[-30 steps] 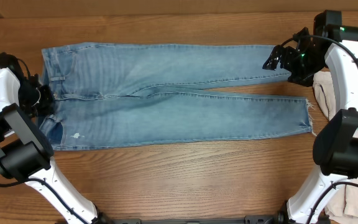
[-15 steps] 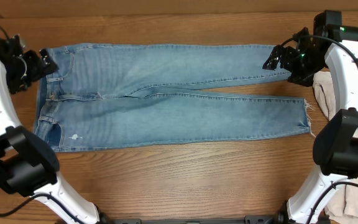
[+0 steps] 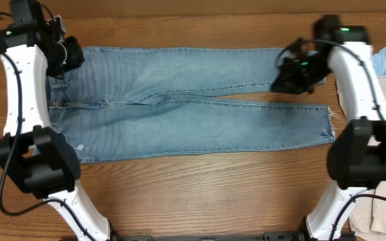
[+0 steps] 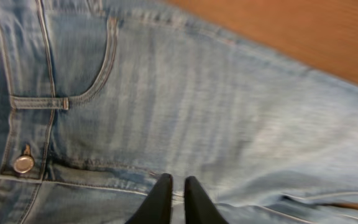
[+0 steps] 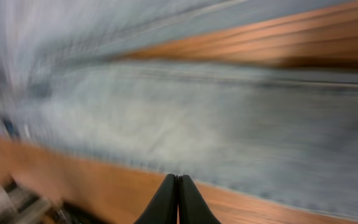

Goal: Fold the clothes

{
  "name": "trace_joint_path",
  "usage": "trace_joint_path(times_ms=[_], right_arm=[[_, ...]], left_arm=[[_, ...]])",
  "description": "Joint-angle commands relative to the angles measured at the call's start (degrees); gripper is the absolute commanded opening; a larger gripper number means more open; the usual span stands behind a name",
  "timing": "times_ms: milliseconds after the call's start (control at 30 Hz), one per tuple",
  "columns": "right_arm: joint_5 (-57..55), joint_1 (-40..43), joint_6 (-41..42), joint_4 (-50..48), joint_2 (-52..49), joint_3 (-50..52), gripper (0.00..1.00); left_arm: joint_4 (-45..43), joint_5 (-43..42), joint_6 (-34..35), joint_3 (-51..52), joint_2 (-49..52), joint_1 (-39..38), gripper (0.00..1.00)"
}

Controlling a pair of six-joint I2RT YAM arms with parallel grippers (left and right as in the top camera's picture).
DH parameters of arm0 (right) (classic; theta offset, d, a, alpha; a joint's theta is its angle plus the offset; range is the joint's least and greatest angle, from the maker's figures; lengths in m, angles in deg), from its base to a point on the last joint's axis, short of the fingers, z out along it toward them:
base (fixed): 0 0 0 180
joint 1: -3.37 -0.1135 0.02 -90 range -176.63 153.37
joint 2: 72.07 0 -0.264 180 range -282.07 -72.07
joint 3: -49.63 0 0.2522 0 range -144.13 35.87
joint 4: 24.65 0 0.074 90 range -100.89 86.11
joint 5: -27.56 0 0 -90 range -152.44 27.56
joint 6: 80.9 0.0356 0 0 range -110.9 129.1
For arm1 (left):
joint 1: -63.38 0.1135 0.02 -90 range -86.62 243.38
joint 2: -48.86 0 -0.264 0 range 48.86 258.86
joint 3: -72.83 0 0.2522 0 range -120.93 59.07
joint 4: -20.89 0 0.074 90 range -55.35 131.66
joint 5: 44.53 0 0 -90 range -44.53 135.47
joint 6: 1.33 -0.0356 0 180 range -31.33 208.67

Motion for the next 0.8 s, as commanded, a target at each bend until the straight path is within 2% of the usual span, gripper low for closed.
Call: trace_joint_path(times_ms=[0,100,167,333,467,633,767], right_arm=[[-1.6,-9.8,-1.9,0.8,1.9,-0.5,0.04],[-3.7,-20.3,-1.9,-2.5,1.9,1.7,0.04],[-5.6,-26.3,-1.9,-9.0,1.9,5.5,0.04],[-7.0,-36.1,-0.7,-31.8,1.7,19.6,0.04],[-9.9,-38.6,9.5,-46.6,1.7,29.0,0.04],[-9.9,-38.6,13.9,-58.2,1.7,29.0,0.04],[-9.9,-38.6,15.0,-62.4,-0.4,29.0,0.04]], left_arm=[[0.5,3.4,1.4,0.9,9.5,-0.3,0.04],[0.4,6.8,1.4,0.9,15.4,-0.1,0.04],[0.5,10.5,1.4,0.9,17.3,-0.1,0.04],[-0.2,11.1,1.4,0.9,18.0,-0.1,0.05],[-0.7,11.1,1.4,0.9,18.0,-0.1,0.07],[-0.8,10.8,1.4,0.9,18.0,-0.1,0.06],[-0.6,10.6,1.4,0.9,18.0,-0.1,0.05]])
